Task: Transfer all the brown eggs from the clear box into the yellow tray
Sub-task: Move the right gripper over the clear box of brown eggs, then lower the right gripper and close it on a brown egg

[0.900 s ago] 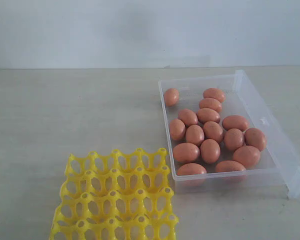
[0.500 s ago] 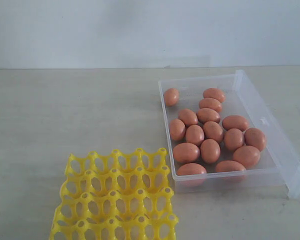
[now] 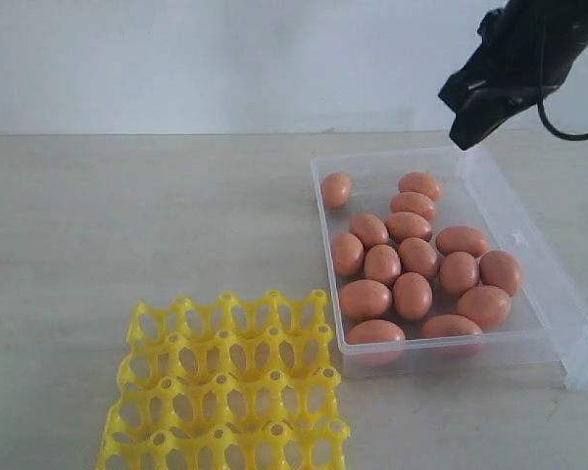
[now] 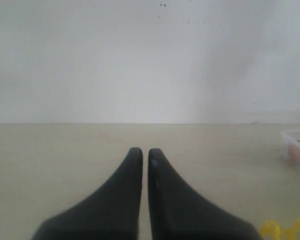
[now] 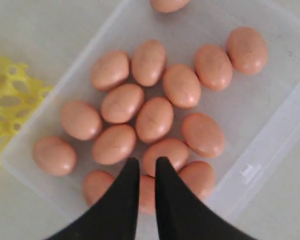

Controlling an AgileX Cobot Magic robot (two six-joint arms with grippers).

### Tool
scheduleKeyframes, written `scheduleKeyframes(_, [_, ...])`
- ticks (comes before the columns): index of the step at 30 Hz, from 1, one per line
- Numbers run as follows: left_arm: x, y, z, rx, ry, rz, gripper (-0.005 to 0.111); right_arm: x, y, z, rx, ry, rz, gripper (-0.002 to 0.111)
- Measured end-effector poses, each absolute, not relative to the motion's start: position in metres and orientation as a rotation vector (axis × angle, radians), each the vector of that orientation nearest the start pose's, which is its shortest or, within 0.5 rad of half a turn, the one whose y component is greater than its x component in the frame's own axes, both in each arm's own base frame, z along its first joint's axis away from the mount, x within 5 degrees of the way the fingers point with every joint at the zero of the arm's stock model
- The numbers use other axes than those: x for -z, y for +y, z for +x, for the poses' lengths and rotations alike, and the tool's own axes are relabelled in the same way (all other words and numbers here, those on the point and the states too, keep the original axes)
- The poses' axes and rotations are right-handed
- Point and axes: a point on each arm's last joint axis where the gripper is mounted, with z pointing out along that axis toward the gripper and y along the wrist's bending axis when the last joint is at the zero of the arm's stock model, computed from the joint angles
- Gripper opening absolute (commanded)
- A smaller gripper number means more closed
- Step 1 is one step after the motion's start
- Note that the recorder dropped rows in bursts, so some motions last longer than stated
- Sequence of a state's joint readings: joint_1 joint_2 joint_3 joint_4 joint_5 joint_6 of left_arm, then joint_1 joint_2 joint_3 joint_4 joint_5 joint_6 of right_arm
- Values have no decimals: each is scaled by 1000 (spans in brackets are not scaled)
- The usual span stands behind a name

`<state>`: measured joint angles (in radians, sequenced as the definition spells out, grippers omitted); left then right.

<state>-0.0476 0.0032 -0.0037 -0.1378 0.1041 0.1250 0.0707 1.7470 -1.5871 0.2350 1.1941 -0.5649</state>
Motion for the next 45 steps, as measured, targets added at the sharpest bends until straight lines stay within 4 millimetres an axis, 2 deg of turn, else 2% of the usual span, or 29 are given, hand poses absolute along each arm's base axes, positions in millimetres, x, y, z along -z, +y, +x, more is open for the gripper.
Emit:
scheduleKeyframes(4, [-205,-4,56,58,1586,39,4,-282,35,379,-43,2731,-1011,54])
scheduleKeyframes(6, [-205,-4,56,58,1586,39,4,-269,32,384,6,2756,-1077,60])
scheduleKeyframes(14, [-205,-4,56,58,1586,39,4,-238,29,399,55,2781,-1162,59])
scheduleKeyframes(20, [-205,-4,56,58,1586,39,4,-215,35,414,1,2693,-1232,59])
scheduleKeyframes(29, [-205,-4,56,58,1586,39,4,-198,35,425,34,2636,-1258,59])
scheduleKeyframes(40, [-205,-4,56,58,1586,39,4,-170,33,428,31,2705,-1317,59])
scheduleKeyframes(45, [-205,-4,56,58,1586,39,4,-167,32,428,49,2710,-1333,59])
